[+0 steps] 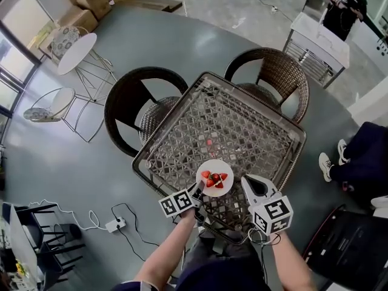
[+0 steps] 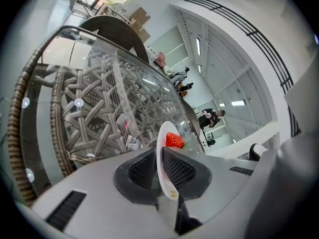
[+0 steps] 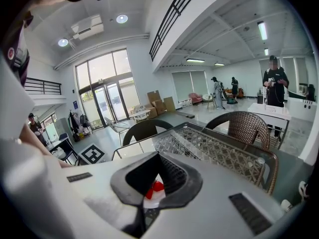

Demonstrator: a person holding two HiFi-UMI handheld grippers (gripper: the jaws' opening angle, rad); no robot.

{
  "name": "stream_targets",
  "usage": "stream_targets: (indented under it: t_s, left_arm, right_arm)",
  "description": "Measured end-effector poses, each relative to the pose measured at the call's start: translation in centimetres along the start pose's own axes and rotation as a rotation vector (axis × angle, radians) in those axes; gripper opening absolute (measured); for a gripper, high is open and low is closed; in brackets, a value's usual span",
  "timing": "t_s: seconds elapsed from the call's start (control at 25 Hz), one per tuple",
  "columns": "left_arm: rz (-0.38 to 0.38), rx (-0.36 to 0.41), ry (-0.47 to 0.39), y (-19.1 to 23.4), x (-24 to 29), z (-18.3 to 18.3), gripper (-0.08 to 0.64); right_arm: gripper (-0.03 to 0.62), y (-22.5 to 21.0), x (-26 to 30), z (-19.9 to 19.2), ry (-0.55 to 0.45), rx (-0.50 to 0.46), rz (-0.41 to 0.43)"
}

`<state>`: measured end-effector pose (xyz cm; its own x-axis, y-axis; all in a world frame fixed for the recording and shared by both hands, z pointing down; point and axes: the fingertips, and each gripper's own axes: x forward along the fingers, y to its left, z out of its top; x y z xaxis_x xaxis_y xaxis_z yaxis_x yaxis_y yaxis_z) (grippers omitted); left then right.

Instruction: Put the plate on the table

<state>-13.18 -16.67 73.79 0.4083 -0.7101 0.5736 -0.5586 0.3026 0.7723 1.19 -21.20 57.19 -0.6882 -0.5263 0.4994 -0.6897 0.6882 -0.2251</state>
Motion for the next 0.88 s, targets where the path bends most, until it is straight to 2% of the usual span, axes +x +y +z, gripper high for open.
stream_targets:
  t_s: [0.24, 0.6, 0.88]
  left_arm:
    - [0.135, 0.132, 0.042, 0.5, 0.2, -0.2, 0.052]
    - [0.272, 0.217, 0.061, 1.1, 0.6, -0.2, 0.067]
    - [0.362, 0.313, 0.058, 1.2, 0.2, -0.1, 0.075]
  right_arm:
    - [0.003, 0.0, -0.5, 0.0, 0.002, 0.006, -0.004]
    - [0.003, -0.4, -0.9, -0.3, 0.000, 0.012, -0.004]
    - [0.003, -0.7, -1.7, -0.3, -0.002, 0.013, -0.011]
